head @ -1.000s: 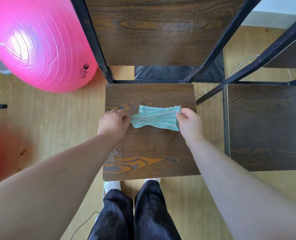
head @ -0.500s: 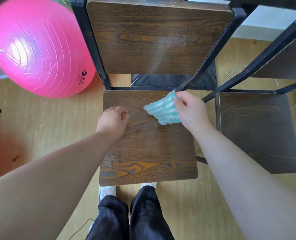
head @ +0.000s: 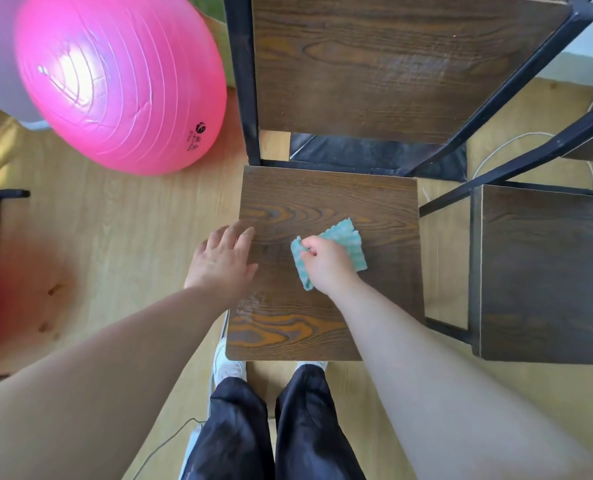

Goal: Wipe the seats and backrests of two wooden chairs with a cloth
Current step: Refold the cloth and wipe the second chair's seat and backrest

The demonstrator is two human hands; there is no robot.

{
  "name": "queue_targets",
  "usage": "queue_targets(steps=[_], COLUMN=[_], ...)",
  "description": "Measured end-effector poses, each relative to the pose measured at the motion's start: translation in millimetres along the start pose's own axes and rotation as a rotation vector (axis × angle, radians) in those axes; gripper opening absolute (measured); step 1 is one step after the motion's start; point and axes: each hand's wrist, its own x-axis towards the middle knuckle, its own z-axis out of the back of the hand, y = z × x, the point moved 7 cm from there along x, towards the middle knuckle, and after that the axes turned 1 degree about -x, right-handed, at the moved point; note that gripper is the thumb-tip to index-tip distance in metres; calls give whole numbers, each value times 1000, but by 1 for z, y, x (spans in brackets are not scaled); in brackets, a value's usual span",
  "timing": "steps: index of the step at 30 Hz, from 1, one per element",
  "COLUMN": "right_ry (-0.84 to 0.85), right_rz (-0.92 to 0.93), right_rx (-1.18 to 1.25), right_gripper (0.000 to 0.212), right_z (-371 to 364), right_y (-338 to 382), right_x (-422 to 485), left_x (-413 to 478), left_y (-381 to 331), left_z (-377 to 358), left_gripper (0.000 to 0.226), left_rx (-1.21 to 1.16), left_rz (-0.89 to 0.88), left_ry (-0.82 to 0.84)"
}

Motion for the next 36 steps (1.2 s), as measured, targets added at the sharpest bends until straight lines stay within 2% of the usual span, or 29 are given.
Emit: queue_targets(steps=[10, 15, 17, 19, 22, 25, 28, 31, 34, 36], right_ry=[-45, -150, -258, -298, -199, -182, -267, -317, -291, -214], right_rz=[-86, -133, -90, -6, 84, 75, 22, 21, 8, 28], right_rx=[170, -1, -141, -206, -246, -316, -377, -321, -261, -245], right_gripper=[34, 41, 39, 35, 37, 45, 36, 22, 18, 22], right_z=[51, 77, 80, 72, 41, 14, 9, 13, 21, 25], right_y=[-35, -67, -68, -63, -51, -43, -39, -36, -36, -39], right_x=[18, 22, 17, 12, 6, 4, 7, 12, 19, 25], left_x=[1, 5, 6, 6, 4, 3, 3, 3, 3, 2], left_y=[9, 4, 4, 4, 3, 3, 6, 10, 13, 13], left_z=[3, 2, 0, -2, -4, -7, -9, -12, -11, -10], left_gripper=[68, 67, 67, 68, 68, 69, 69, 69, 69, 69], left_rx=[0, 1, 4, 1, -1, 2, -1, 2, -3, -12], left_rz=[-7, -39, -44, -37, -32, -38, -36, -30, -21, -15], left_ry=[-3, -9, -9, 0, 7, 13, 6, 12, 17, 15])
